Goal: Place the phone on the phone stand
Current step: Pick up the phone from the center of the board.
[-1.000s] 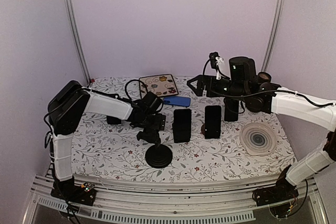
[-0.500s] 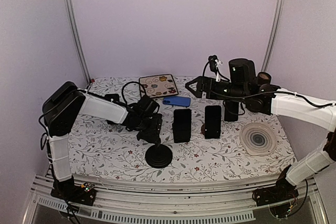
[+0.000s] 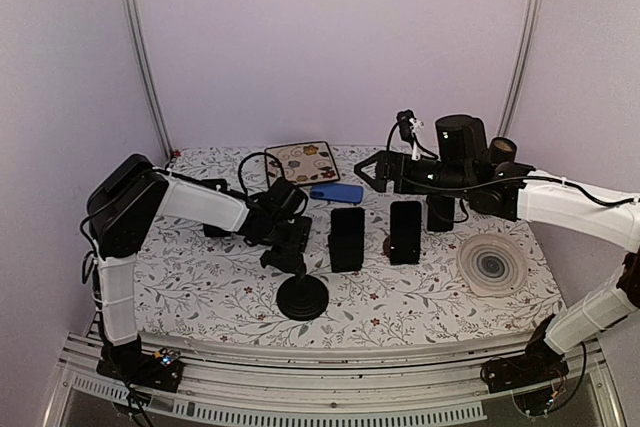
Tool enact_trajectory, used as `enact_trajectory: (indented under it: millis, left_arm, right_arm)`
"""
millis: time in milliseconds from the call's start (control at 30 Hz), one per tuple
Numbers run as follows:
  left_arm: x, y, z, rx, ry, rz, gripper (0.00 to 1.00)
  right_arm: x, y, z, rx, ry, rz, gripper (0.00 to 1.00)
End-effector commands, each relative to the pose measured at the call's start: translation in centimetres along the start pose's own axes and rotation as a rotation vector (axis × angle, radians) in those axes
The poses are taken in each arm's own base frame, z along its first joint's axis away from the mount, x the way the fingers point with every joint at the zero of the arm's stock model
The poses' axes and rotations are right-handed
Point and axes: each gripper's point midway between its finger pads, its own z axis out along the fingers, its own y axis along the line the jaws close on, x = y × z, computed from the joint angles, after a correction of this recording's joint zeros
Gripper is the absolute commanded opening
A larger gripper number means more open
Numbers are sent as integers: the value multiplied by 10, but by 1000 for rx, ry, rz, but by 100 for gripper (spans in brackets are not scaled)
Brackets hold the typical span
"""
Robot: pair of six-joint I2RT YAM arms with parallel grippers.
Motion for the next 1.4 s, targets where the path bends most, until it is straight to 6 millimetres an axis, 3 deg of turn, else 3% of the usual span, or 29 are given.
enact_trajectory:
  millis: [0,167,567,633,767,800,1167,1367]
  left_arm:
    - [63,11,18,-13,203,57,62]
    - [49,14,11,-34,152,54,56]
    - [4,20,-19,-65,7,58,56]
    - [-13,18,-33,-49,-46,48,56]
    - [-26,17,-45,-33,-95,50,55]
    - [-29,16,-47,-31,-106,49,55]
    - [-54,15,-79,1,-214,27,54]
    - [-62,16,-93,12,-253,24,54]
  right_arm:
    - [-14,4,-7,-11,-45,3,100]
    - [-15,11,-7,-48,-50,27,100]
    - [-24,23,8,-97,-41,46,99]
    - [-26,25,12,-107,-36,45,99]
    - [-19,22,24,-105,-6,47,99]
    - [-26,27,25,-117,-14,45,99]
    - [-21,29,55,-139,37,59,99]
    - [-12,25,81,-145,76,83,99]
